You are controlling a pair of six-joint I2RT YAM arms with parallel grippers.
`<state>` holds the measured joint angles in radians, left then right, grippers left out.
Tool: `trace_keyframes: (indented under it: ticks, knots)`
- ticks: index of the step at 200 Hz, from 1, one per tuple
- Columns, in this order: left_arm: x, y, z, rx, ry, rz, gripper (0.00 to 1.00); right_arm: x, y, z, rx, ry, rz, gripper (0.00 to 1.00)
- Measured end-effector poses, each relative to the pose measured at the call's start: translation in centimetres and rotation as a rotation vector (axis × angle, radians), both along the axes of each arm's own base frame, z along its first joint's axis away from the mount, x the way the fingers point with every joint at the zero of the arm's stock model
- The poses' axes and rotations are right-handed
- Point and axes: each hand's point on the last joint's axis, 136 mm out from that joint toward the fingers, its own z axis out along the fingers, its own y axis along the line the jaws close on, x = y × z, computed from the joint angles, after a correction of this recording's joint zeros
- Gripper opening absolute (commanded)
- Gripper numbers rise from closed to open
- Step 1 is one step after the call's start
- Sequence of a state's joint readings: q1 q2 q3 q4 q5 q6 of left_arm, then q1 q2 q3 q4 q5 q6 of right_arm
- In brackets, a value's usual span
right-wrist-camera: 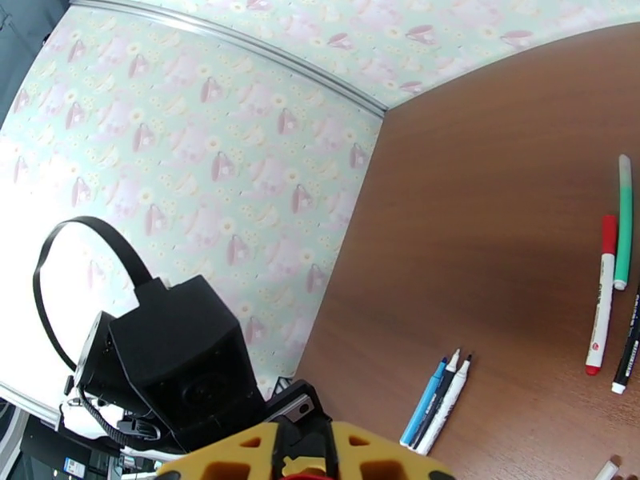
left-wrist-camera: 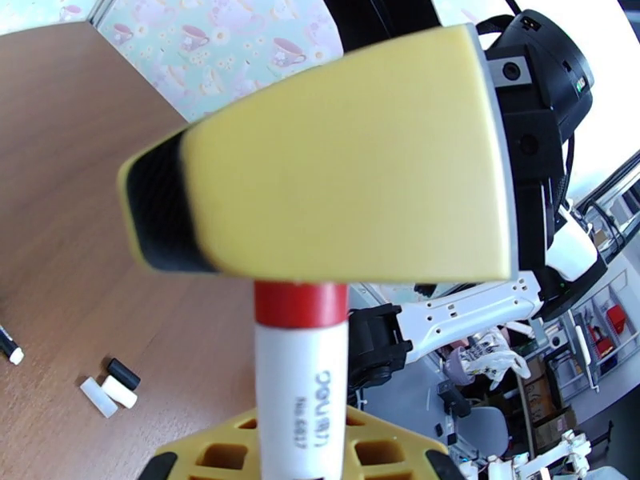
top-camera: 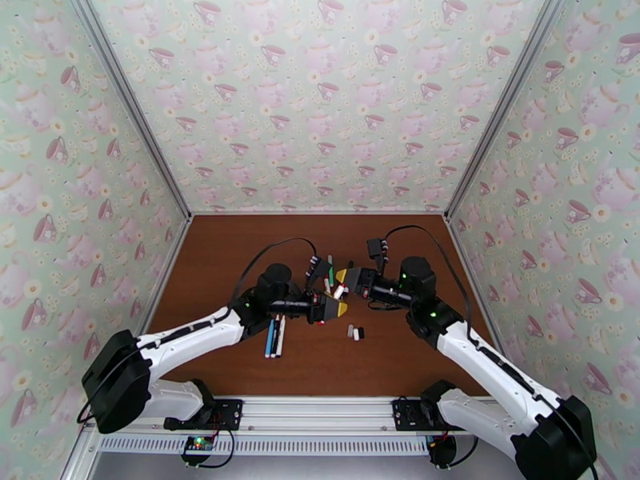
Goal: Open the pen caps
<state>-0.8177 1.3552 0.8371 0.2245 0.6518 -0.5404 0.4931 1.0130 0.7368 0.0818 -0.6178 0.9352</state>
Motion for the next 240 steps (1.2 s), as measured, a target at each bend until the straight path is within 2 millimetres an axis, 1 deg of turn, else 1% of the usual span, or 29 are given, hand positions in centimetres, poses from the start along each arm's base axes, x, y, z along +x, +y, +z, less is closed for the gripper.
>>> trace_keyframes:
  ticks: [36, 72, 83, 93, 104, 119, 132, 156, 177, 197, 222, 240]
  knots:
    - [0.2, -0.8, -0.4, 0.099, -0.097, 0.080, 0.00, 0.3, -0.8, -0.2, -0.049, 0.043, -0.038, 0.02]
    - [0.4, -1.0, -0.9, 0.179, -0.189, 0.160, 0.00, 0.4, -1.8, -0.5, -0.108, 0.110, -0.089, 0.01]
    - [0.0, -0.6, -2.0, 0.223, -0.182, 0.149, 0.00, 1.5, -3.1, 0.1, -0.109, 0.102, -0.164, 0.01]
    - [-0.5, -0.4, -3.0, 0.251, -0.163, 0.129, 0.00, 2.6, -4.4, 1.1, -0.103, 0.082, -0.232, 0.01]
    - [-1.1, -0.3, -3.7, 0.254, -0.137, 0.096, 0.00, 3.2, -5.3, 2.0, -0.092, 0.058, -0.275, 0.01]
    - [-1.8, -0.2, -4.0, 0.239, -0.097, 0.052, 0.00, 3.3, -5.6, 2.9, -0.075, 0.033, -0.286, 0.01]
    - [-1.9, -0.1, -4.0, 0.216, -0.074, 0.035, 0.00, 3.4, -5.6, 3.2, -0.065, 0.018, -0.284, 0.02]
    - [-1.5, 0.8, -4.1, 0.193, -0.039, 0.052, 0.00, 3.2, -5.4, 3.2, -0.073, 0.010, -0.264, 0.03]
    - [-0.5, 2.3, -3.6, 0.165, -0.015, 0.113, 0.00, 2.9, -5.5, 1.9, -0.133, 0.015, -0.249, 0.03]
    - [0.4, 3.3, -2.8, 0.128, -0.003, 0.162, 0.00, 2.5, -5.7, -0.4, -0.222, 0.047, -0.226, 0.03]
    - [0.5, 4.1, -2.2, 0.107, -0.003, 0.194, 0.00, 1.7, -6.3, -4.4, -0.344, 0.113, -0.198, 0.04]
    - [0.6, 4.4, -2.0, 0.102, -0.005, 0.212, 0.00, 0.6, -7.2, -8.2, -0.443, 0.189, -0.181, 0.05]
